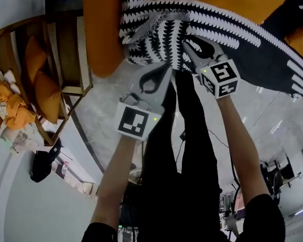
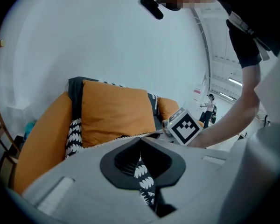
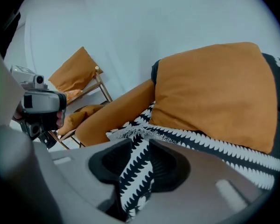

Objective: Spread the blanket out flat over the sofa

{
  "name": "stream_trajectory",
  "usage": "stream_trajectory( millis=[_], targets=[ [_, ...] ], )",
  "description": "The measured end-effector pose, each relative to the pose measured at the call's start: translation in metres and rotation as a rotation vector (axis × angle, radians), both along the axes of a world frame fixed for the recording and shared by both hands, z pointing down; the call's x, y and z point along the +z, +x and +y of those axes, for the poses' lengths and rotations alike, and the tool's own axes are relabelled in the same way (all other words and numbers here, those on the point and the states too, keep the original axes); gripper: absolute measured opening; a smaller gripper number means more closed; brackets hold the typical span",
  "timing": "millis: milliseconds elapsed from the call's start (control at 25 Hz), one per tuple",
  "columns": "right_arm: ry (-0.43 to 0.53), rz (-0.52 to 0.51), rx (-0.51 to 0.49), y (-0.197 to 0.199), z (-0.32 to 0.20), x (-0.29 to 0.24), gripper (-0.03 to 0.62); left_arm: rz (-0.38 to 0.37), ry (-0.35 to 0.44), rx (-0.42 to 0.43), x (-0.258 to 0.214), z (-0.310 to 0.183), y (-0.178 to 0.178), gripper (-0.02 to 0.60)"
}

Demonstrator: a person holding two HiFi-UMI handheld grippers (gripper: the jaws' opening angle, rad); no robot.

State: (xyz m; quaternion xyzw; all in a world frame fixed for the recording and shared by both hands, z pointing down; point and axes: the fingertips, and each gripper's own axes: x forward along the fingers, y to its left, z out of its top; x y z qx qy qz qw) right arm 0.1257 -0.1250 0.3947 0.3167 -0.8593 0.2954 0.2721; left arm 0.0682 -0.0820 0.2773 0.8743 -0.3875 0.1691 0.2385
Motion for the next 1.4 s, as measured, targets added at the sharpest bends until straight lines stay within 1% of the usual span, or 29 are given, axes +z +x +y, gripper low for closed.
stream_trajectory(
  millis=[160,240,600,880,1160,1400],
  targets=[
    [0.016,0.054,-0.052,0.001,-0.019,0.037,0.151,0.008,-0.023,-0.055,0.024,-0.009,0.001,0.011],
    [0.018,0.074,-0.081,-0.001,-0.027,0.053,0.158,0.010,-0.034,-0.078,0.035,-0.013,0.002,0.011],
    [0.038,0.195,-0.205,-0.003,-0.040,0.109,0.199,-0.017,-0.052,-0.103,0.062,-0.026,-0.001,0.011],
    [0.054,0.288,-0.270,-0.003,-0.046,0.142,0.201,-0.024,-0.078,-0.123,0.074,-0.026,0.001,0.011],
    [0.063,0.326,-0.317,-0.001,-0.048,0.157,0.198,-0.028,-0.100,-0.152,0.081,-0.020,0.005,0.011],
    [0.074,0.326,-0.334,-0.002,-0.047,0.161,0.187,-0.023,-0.114,-0.183,0.085,-0.019,0.006,0.011]
  ],
)
